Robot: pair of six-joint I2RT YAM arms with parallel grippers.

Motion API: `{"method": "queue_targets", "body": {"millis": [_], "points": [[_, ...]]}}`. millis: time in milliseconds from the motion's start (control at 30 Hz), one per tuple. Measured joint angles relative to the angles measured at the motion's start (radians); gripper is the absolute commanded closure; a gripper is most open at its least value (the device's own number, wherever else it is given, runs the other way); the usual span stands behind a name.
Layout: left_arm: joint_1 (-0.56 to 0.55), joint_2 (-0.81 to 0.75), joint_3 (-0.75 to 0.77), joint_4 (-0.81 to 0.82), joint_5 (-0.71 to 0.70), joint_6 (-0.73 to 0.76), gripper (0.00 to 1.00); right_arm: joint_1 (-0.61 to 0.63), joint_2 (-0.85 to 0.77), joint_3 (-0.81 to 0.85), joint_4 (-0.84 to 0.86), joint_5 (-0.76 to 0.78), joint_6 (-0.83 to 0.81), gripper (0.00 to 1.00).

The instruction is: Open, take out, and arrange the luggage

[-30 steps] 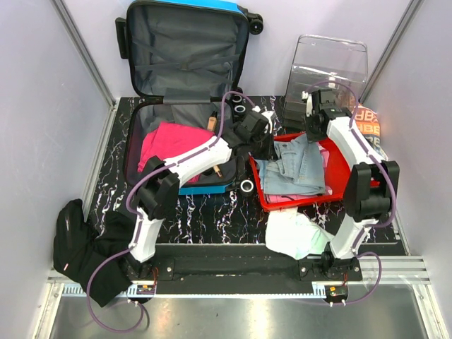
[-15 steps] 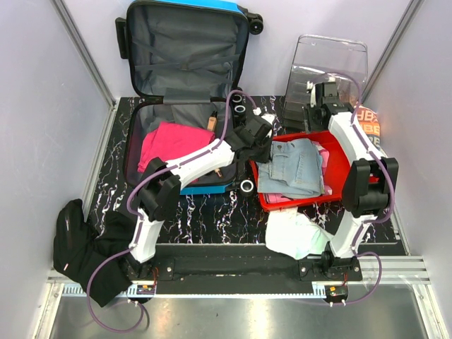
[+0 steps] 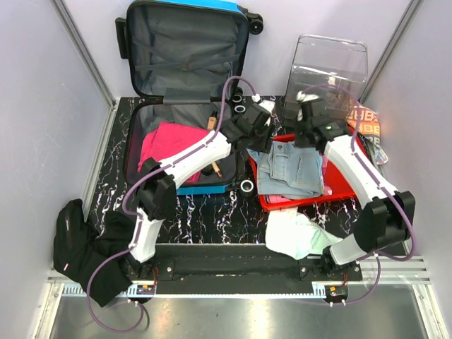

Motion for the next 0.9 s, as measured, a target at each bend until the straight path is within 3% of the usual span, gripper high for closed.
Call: {"method": "queue_targets", "body": {"millis": [233,433,567,600,733,900], "points": [[0.105,-0.027,-0.014,-0.002,0.019,0.073,0.35,0.158,0.004,-0.14,0.078,-0.17,0.138,0.99],[0.332,-0.226,-0.253,0.046,0.034,0.103,0.34,0.149,0.132,-0.194,0.125,-0.198,0.219,0.96],[0.523,-0.324,-0.411,0.11,0.032,0.109,0.32,0.148,0.184,-0.166,0.107,-0.208,0.219,0.83],[0.555,-0.331,-0.437,0.124,0.029,0.111,0.32,0.148,0.184,-0.141,0.084,-0.199,0.216,0.74],[0.684,-0.332,-0.543,0.17,0.021,0.118,0.32,0.172,0.188,0.035,0.027,-0.101,0.187,0.53],[0.804,-0.3,-0.58,0.185,0.032,0.118,0.28,0.287,0.229,0.316,0.078,-0.005,0.157,0.45]]}}
